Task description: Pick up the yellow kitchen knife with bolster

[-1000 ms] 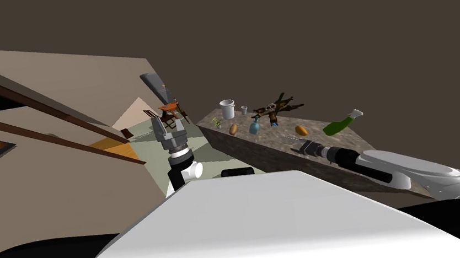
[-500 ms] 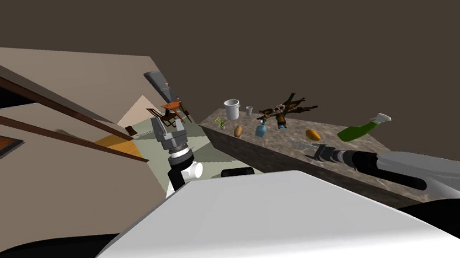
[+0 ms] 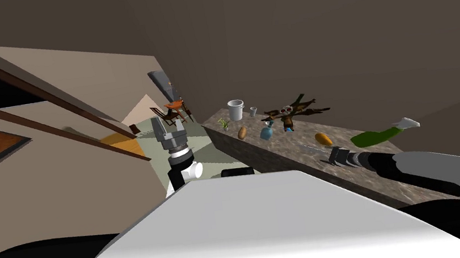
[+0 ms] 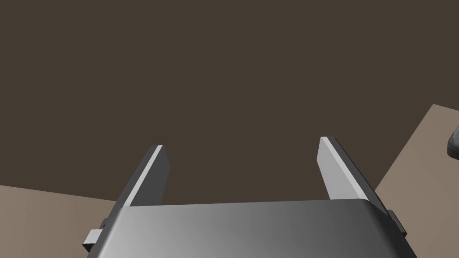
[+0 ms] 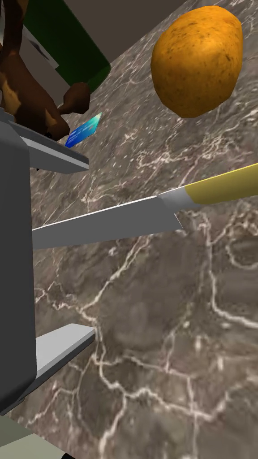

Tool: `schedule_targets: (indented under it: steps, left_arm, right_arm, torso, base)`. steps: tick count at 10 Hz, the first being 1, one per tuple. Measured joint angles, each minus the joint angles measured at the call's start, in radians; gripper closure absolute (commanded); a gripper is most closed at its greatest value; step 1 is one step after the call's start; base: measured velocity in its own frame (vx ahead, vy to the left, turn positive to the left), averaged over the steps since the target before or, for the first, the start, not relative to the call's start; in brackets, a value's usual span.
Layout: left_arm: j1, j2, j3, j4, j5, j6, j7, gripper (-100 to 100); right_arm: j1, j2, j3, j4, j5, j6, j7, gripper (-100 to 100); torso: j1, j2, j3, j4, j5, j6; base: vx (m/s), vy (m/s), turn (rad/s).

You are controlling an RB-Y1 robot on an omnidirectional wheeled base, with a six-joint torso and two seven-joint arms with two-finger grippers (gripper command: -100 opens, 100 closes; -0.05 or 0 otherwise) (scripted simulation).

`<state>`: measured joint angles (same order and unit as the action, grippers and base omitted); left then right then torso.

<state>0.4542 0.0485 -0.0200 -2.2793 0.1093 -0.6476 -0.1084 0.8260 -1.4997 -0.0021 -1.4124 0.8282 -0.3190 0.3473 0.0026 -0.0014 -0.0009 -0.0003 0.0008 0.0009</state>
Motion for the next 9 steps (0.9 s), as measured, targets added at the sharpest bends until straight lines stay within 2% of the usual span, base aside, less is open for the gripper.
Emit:
schedule_targets:
  steps: [1, 3, 4, 5, 6, 8, 9]
  left_arm:
    - [0.0, 0.0, 0.0, 0.0, 0.0, 0.0, 0.0, 0]
    - [0.0, 0.0, 0.0, 0.0, 0.0, 0.0, 0.0, 0]
    - [0.0, 0.0, 0.0, 0.0, 0.0, 0.0, 0.0, 0]
    - [0.0, 0.0, 0.0, 0.0, 0.0, 0.0, 0.0, 0]
    - [0.0, 0.0, 0.0, 0.0, 0.0, 0.0, 0.0, 0]
    - [0.0, 0.0, 0.0, 0.0, 0.0, 0.0, 0.0, 0]
    - [0.0, 0.0, 0.0, 0.0, 0.0, 0.0, 0.0, 0]
  right_arm:
    - [-0.004, -0.008, 0.01, 0.032, 0.017, -0.005, 0.01, -100]
    - [0.022, -0.05, 0.008, 0.064, 0.037, -0.003, 0.011, -100]
    - [0.022, -0.052, 0.008, 0.068, 0.039, -0.005, 0.013, 0]
    - [0.022, -0.052, 0.008, 0.067, 0.038, -0.005, 0.013, -100]
    - [0.029, -0.05, 0.017, 0.065, 0.035, 0.007, 0.003, -100]
    - [0.012, -0.026, 0.055, 0.087, 0.034, 0.031, -0.011, -100]
    - [0.023, -0.024, 0.062, 0.085, 0.028, 0.047, -0.024, -100]
  torso:
    - [0.0, 0.0, 0.0, 0.0, 0.0, 0.0]
    - [0.0, 0.0, 0.0, 0.0, 0.0, 0.0]
    - [-0.001, 0.002, 0.001, 0.0, 0.0, 0.0]
    - [-0.002, 0.004, 0.002, 0.001, -0.001, 0.0]
    - [-0.004, 0.005, 0.003, 0.001, -0.001, -0.001]
    - [-0.006, 0.009, 0.005, 0.002, -0.002, 0.0]
    - [-0.006, 0.01, 0.006, 0.002, -0.002, 0.0]
  base:
    - [0.07, 0.047, 0.037]
    - [0.041, 0.034, 0.03]
    - [0.005, 0.004, -0.001]
    - [-0.031, -0.014, 0.264]
    - [-0.066, -0.032, 0.295]
    - [-0.078, -0.044, 0.229]
    - [-0.065, -0.029, 0.162]
